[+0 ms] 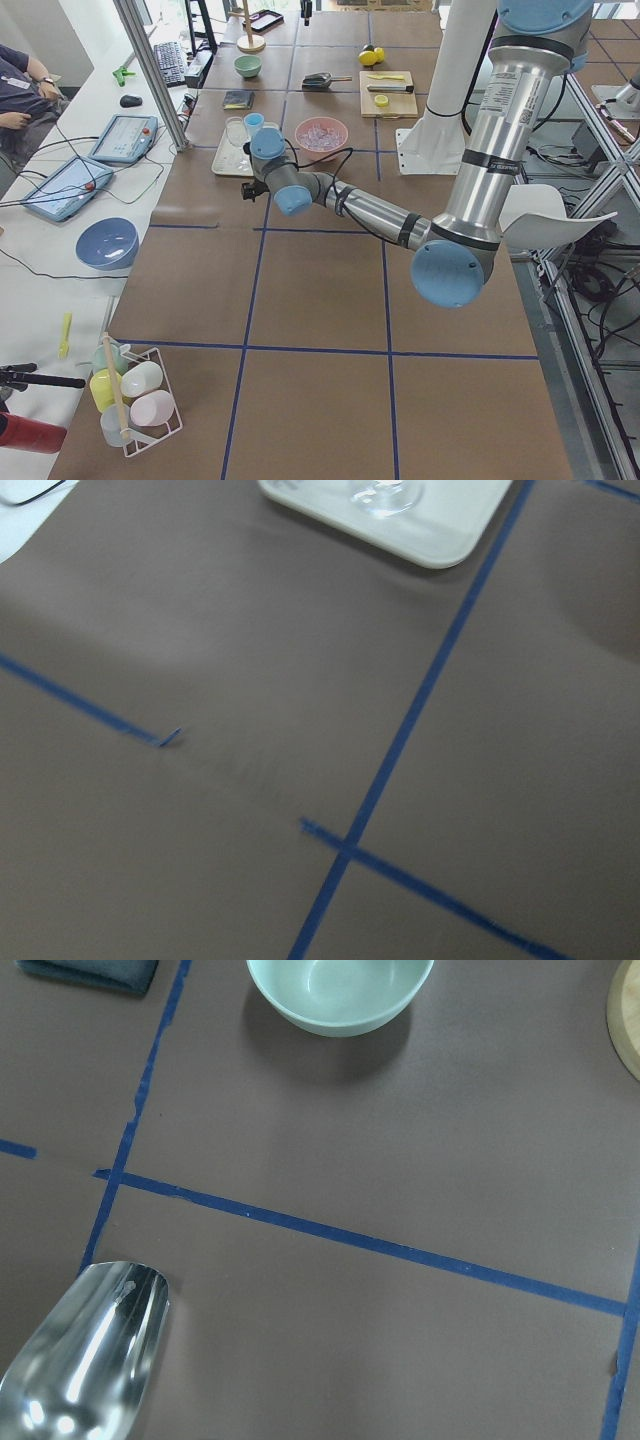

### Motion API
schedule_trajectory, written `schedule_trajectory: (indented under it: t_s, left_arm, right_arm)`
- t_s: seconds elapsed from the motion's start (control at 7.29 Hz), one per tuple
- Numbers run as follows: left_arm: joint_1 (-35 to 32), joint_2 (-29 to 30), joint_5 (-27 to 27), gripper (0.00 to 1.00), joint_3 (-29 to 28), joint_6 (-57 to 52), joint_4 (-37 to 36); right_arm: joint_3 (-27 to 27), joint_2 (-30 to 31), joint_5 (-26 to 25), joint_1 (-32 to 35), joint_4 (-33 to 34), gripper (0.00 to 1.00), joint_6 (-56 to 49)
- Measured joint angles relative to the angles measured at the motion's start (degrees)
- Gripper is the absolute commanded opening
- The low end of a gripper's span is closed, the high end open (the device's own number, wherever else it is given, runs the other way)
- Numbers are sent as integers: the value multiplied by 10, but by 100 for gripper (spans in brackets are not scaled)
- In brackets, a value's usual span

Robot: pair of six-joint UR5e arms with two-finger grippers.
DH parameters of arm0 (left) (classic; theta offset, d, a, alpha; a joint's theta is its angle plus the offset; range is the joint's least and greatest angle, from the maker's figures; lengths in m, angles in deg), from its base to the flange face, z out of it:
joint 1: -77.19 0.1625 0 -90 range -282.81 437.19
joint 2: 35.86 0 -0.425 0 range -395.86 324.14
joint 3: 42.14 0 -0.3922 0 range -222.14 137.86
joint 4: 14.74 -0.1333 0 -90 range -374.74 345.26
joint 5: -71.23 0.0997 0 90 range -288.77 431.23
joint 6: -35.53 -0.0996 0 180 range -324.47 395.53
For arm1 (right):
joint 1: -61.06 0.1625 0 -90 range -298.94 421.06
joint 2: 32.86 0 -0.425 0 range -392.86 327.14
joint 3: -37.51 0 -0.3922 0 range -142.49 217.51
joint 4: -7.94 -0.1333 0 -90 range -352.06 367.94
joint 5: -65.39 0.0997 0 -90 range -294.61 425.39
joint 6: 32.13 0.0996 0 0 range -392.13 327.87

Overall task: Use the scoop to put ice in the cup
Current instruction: 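Move the left gripper to the pink bowl while the right reaches the scoop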

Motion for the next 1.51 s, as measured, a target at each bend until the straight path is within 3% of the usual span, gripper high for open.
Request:
schedule_trajectory:
  t_s: [0.27, 0.41, 0.69, 0.96, 1.24, 1.51]
  left_arm:
    - [112, 29, 70, 100, -28, -1, 47]
    - [138, 42, 86, 100, -46, 0, 102]
    - [164, 55, 101, 99, -96, 3, 233]
    - [177, 71, 118, 99, -133, 5, 295]
    - [181, 77, 124, 99, -142, 6, 304]
    - [182, 78, 125, 99, -143, 6, 304]
  right_arm:
    - [-3, 1, 1, -7, -8, 100, 7]
    - [-7, 1, 1, -15, -8, 100, 13]
    - [-25, 0, -1, -46, -9, 100, 50]
    - [-68, 1, -11, -99, -10, 100, 138]
    - [-131, 22, -54, -178, -21, 100, 271]
    - [-153, 29, -142, -295, -27, 100, 384]
